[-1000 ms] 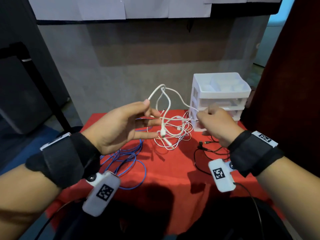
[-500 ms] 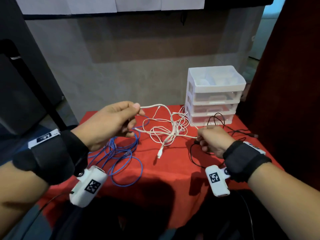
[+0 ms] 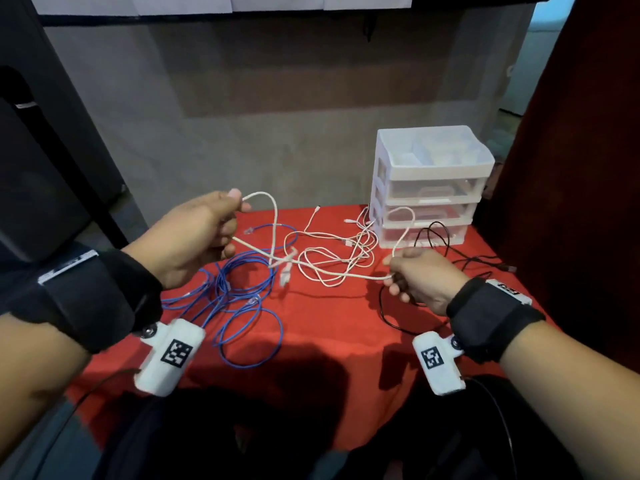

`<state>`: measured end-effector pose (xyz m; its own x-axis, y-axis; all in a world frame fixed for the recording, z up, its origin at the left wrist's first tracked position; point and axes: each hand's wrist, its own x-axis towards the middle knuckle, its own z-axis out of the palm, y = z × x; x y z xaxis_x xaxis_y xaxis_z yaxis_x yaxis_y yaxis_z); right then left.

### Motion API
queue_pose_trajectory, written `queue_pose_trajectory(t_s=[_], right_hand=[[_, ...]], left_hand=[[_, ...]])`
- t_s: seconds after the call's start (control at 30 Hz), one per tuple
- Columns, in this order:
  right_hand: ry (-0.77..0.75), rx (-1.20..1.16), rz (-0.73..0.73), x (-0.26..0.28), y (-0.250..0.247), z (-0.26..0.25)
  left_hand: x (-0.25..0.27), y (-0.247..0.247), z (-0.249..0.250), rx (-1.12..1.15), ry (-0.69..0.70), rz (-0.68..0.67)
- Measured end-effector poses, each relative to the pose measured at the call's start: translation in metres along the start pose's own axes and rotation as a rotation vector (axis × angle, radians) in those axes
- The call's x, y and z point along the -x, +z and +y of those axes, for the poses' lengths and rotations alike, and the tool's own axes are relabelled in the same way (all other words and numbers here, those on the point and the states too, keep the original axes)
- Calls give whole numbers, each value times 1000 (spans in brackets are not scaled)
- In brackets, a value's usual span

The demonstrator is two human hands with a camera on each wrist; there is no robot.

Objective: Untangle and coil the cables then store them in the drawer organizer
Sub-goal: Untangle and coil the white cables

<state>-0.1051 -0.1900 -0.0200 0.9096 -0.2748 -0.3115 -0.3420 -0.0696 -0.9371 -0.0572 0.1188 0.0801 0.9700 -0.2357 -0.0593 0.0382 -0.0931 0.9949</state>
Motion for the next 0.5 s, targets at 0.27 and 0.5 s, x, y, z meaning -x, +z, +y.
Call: queue_pose_trajectory(t_s=[0.27,0.5], right_hand=[[-170,36,-14,1,-3,-34],[-407,283,31,-11,-5,-103]], left_hand=[[-11,8,1,-98,78,14],[-42,44,13,-180,234,18]])
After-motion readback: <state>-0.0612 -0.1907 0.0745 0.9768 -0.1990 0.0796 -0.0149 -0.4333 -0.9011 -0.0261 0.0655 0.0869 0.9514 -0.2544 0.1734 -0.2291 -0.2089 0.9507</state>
